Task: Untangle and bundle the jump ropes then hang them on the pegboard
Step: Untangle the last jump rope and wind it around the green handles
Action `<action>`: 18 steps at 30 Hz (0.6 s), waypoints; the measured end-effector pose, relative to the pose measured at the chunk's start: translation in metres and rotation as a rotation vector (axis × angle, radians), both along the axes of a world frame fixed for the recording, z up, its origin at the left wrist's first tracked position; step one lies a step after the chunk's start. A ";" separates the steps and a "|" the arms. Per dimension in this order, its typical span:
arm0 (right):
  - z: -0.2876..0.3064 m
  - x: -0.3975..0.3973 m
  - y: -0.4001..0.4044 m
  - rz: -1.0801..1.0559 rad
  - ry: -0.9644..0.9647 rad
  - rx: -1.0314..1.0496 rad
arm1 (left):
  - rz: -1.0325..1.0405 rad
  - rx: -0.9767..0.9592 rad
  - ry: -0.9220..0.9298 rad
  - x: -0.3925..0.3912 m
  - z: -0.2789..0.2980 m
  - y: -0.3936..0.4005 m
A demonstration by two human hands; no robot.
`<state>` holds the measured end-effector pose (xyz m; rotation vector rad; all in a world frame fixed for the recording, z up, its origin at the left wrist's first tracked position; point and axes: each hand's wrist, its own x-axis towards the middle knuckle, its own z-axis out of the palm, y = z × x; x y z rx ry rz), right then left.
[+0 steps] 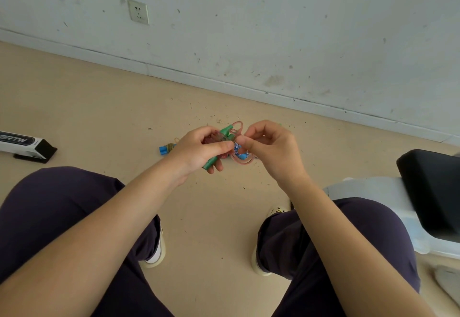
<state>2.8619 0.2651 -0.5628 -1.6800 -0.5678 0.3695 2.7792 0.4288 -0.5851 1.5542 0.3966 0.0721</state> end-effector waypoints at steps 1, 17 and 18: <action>-0.001 0.000 0.000 0.000 0.003 -0.001 | -0.002 0.002 0.000 0.000 0.000 0.000; 0.005 0.006 -0.006 0.113 0.013 -0.141 | -0.249 0.015 0.020 -0.003 -0.002 0.010; 0.004 0.008 -0.007 0.140 0.021 -0.176 | -0.270 0.038 0.027 -0.004 -0.002 0.011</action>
